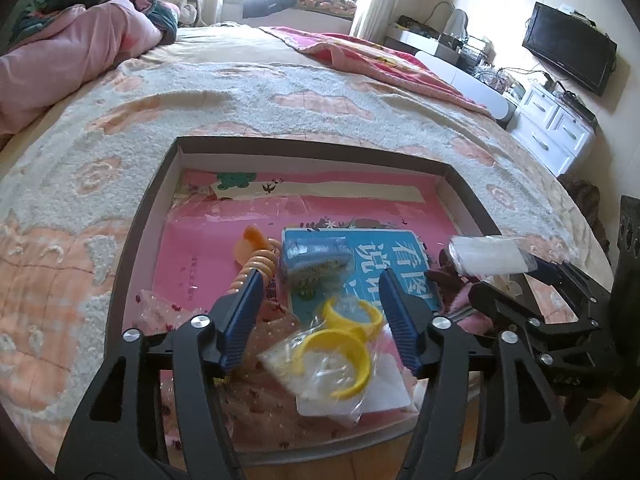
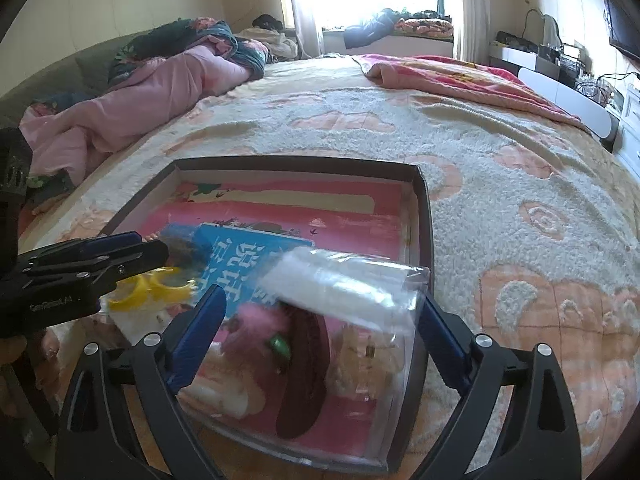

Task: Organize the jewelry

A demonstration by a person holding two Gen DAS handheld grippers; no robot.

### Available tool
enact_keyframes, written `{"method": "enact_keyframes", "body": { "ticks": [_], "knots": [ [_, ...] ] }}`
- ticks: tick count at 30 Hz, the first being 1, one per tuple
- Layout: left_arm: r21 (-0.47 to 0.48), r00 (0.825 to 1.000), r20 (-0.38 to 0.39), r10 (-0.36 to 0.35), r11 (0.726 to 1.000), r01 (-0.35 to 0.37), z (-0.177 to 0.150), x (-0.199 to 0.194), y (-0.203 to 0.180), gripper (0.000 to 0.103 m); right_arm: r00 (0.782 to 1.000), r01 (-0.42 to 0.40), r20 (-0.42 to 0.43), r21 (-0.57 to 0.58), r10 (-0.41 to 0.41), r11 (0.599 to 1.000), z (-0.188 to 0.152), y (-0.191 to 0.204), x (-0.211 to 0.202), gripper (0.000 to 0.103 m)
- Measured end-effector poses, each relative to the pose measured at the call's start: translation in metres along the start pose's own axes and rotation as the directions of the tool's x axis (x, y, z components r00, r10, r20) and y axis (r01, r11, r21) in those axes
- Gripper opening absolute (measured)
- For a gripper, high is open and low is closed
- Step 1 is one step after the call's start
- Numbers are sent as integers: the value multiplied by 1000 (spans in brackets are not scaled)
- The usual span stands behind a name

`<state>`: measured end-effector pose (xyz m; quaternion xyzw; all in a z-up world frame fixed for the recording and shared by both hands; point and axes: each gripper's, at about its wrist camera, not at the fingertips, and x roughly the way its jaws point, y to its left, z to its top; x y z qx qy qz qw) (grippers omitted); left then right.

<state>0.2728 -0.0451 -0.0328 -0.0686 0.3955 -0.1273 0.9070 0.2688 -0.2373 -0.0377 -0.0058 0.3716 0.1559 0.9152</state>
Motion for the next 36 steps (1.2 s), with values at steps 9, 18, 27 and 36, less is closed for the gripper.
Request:
{"method": "enact_keyframes", "body": {
  "ticks": [9, 18, 27, 36],
  "knots": [
    [-7, 999, 43, 3, 1000, -3, -10, -26, -2, 74, 997, 18, 73, -11, -17, 1000, -12, 9, -35, 96],
    [16, 996, 89, 27, 999, -28, -23, -57, -6, 92, 994, 33, 108, -22, -30, 999, -27, 14, -62, 96],
    [33, 989, 146, 26, 999, -31, -43, -89, -10, 92, 988, 16, 153, -11, -14, 1000, -39, 21, -93, 96],
    [30, 979, 200, 45, 998, -52, -65, -115, -13, 92, 986, 20, 163, -17, -17, 1000, -55, 32, -114, 96]
  ]
}}
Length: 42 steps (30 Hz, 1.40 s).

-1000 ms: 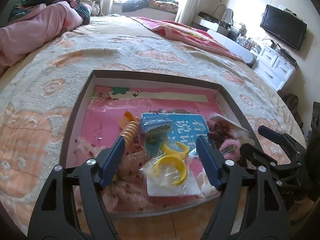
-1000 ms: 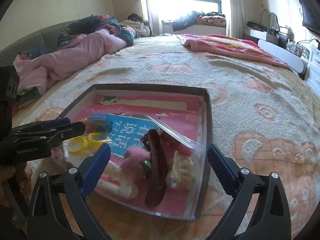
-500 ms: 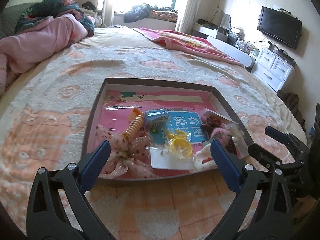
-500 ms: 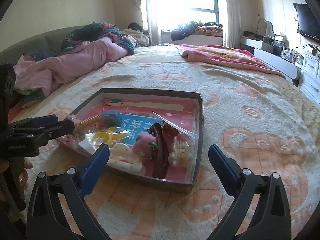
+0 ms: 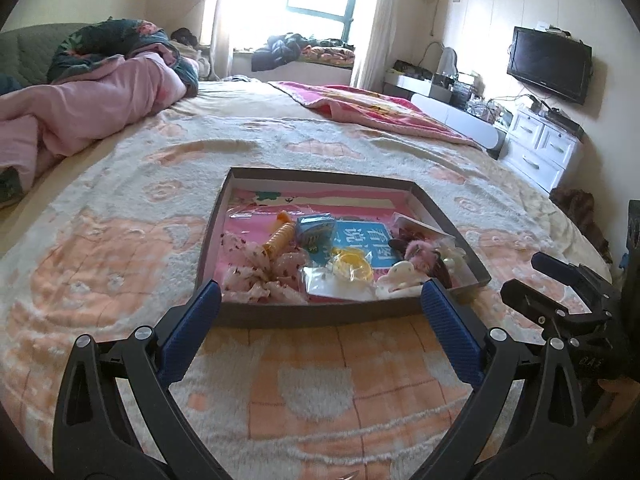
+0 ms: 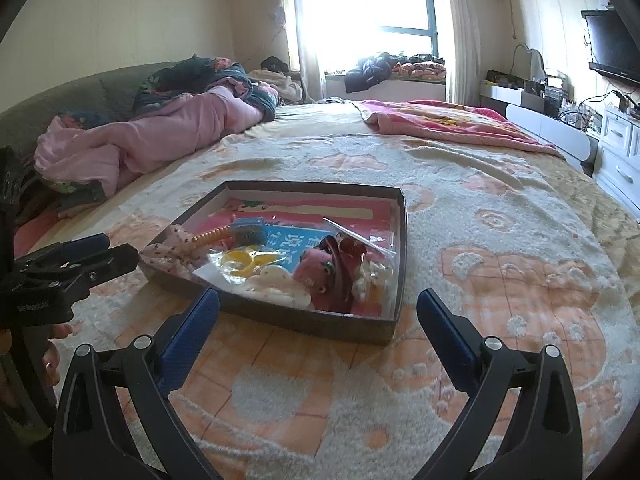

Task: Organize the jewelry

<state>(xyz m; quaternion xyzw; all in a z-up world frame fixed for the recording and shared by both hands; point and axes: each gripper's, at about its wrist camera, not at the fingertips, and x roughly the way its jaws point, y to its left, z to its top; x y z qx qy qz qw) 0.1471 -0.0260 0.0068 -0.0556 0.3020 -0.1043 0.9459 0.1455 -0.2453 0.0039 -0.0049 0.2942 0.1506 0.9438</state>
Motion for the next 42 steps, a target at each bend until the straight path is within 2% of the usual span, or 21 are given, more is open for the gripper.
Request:
{"method": "enact_keyframes", "body": {
  "ticks": [8, 18, 30, 35, 42],
  "knots": [
    [-16, 1000, 24, 5, 1000, -5, -12, -18, -2, 92, 1000, 6, 24, 11, -6, 1000, -11, 10, -19, 96],
    [-12, 998, 41, 42, 999, -42, -21, -32, 0, 92, 995, 51, 86, 14, -52, 999, -29, 19, -38, 96],
    [-5, 997, 48, 68, 998, -68, -37, -43, 0, 92, 994, 67, 83, 18, -69, 998, -48, 20, -44, 96],
    [-10, 994, 65, 84, 996, -84, -47, -47, 3, 92, 989, 76, 125, 14, -77, 997, -59, 20, -50, 96],
    [-13, 988, 114, 104, 995, -103, -52, -53, 5, 92, 972, 102, 215, -4, -99, 995, -67, 22, -61, 96]
  ]
}}
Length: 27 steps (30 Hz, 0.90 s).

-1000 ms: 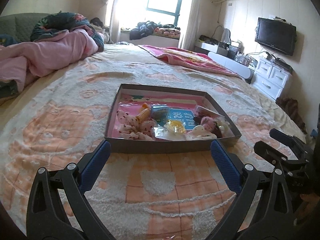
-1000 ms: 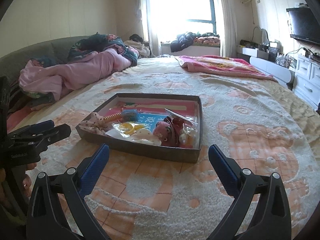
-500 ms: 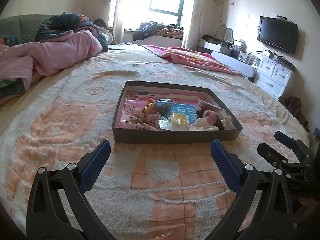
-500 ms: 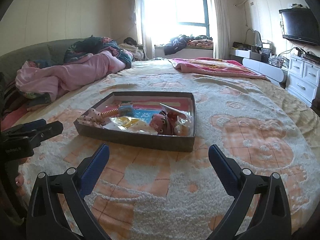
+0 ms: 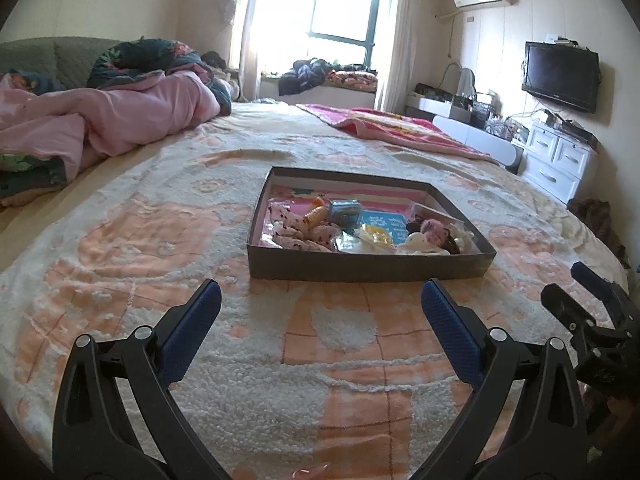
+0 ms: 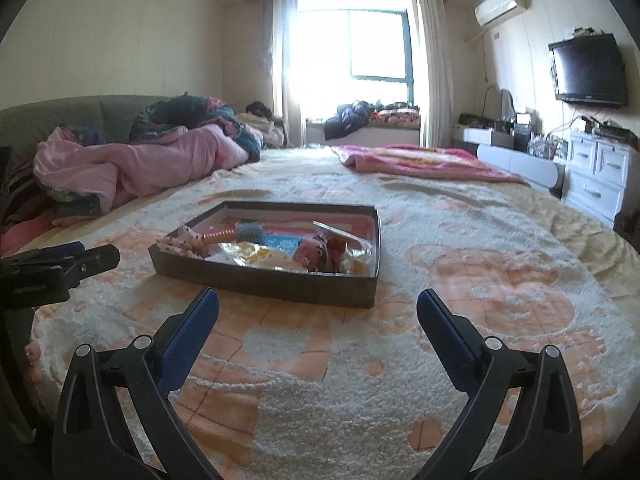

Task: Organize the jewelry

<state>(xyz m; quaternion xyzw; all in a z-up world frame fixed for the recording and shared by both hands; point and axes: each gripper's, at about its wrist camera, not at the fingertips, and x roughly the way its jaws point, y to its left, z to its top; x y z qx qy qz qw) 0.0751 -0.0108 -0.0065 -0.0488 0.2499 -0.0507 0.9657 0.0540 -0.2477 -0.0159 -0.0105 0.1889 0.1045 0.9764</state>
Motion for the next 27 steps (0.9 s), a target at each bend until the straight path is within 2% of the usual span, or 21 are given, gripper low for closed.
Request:
{"method": "enact_keyframes", "body": {
  "ticks": [9, 27],
  "knots": [
    [32, 995, 101, -8, 999, 4, -1, -13, -4, 92, 997, 2, 80, 30, -4, 1000, 5, -5, -12, 97],
    [36, 995, 99, -2, 999, -2, -3, -12, -5, 92, 998, 0, 67, 20, -2, 1000, 3, -1, -10, 97]
  ]
}}
